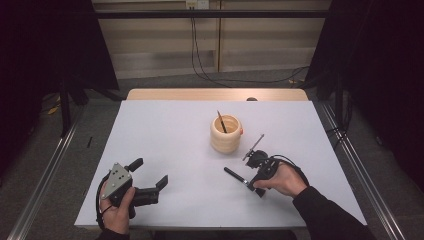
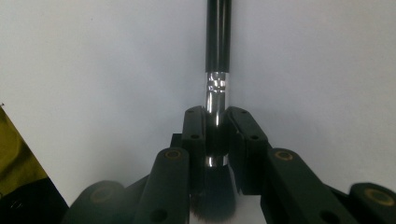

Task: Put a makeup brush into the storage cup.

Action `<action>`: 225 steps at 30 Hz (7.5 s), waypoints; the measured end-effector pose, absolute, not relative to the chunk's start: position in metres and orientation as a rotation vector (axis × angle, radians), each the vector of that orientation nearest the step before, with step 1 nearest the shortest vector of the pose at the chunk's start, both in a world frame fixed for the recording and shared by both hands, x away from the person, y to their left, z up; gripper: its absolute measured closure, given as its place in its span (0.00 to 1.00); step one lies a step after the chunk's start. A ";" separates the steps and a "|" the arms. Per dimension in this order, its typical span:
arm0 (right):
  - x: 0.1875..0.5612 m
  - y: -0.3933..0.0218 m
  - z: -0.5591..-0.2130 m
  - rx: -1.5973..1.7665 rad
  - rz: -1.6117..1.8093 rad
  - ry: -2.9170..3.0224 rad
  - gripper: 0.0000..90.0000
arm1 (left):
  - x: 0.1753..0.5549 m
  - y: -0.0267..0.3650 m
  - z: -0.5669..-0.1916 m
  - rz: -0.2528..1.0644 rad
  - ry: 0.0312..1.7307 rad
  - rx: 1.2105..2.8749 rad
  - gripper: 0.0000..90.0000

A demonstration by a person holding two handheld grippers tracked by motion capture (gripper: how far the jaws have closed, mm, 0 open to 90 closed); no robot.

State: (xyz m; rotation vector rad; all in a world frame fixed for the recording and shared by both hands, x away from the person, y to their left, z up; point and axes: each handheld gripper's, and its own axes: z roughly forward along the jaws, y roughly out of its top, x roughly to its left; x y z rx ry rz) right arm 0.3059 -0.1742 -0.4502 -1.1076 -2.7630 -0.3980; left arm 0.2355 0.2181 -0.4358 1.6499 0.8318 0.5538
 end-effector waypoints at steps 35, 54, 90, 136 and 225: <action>0.302 -0.190 -0.439 -1.104 -0.585 -2.718 0.87 | 0.236 0.218 -0.436 0.557 0.835 1.652 0.01; 0.293 -0.207 -0.432 -1.158 -0.819 -2.677 0.87 | 0.236 0.218 -0.436 0.556 0.836 1.647 0.01; 0.279 -0.233 -0.412 -1.115 -1.526 -2.649 0.87 | 0.235 0.219 -0.435 0.562 0.838 1.646 0.01; 0.296 -0.178 -0.374 -0.757 -1.815 -2.569 0.87 | 0.232 0.214 -0.434 0.554 0.812 1.655 0.01; 0.298 -0.144 -0.387 -0.398 -0.707 -2.966 0.87 | 0.252 0.187 -0.401 0.294 0.565 1.952 0.02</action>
